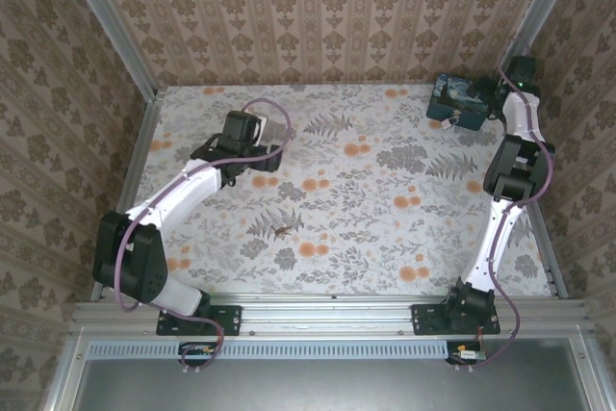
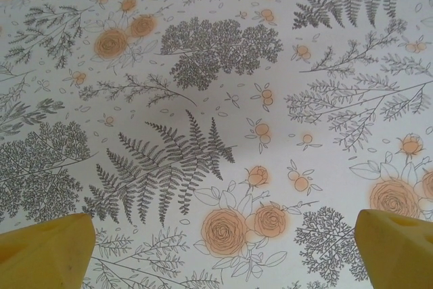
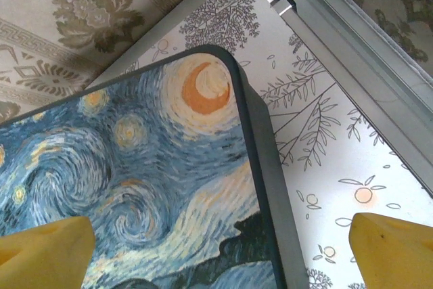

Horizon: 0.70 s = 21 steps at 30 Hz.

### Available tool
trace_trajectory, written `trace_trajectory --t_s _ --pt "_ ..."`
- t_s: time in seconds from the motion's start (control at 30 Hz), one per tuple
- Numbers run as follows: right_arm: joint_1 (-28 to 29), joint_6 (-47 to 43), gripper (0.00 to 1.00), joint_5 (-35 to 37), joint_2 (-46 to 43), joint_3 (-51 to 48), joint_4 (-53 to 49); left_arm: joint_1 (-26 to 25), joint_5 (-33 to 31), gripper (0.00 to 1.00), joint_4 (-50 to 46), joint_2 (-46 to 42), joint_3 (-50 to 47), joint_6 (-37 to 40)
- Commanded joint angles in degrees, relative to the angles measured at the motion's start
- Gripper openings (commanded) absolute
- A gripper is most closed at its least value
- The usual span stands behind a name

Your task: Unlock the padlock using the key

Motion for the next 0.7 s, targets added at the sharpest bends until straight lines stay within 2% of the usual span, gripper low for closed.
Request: trace_trajectory --t_s 0.0,0.1,0.27,0.53,0.67 --pt "0.1 -2.5 0.95 -4.8 0.2 2.0 -3.4 1.8 0.5 1.0 1.2 -2.2 -0.1 0.4" --pt "0.2 -2.4 0.87 -12.1 1.3 2.8 -2.5 2.5 1.0 1.0 1.6 -2.6 -0.7 0.1" --pt "1.1 -2.3 0.7 -15.7 1.3 -1.6 4.3 2.9 1.6 1.0 1.9 -4.3 -1.4 0.4" --pt "5.1 -8.4 0.67 -19.2 -0.8 -6.2 2.6 5.1 2.4 1.0 2.3 -6.1 -2.9 0.5" --pt "8.1 -11.0 0.6 -21.6 -3.1 -9.8 0.4 5.4 2.1 1.0 2.4 -6.5 -3.2 0.4"
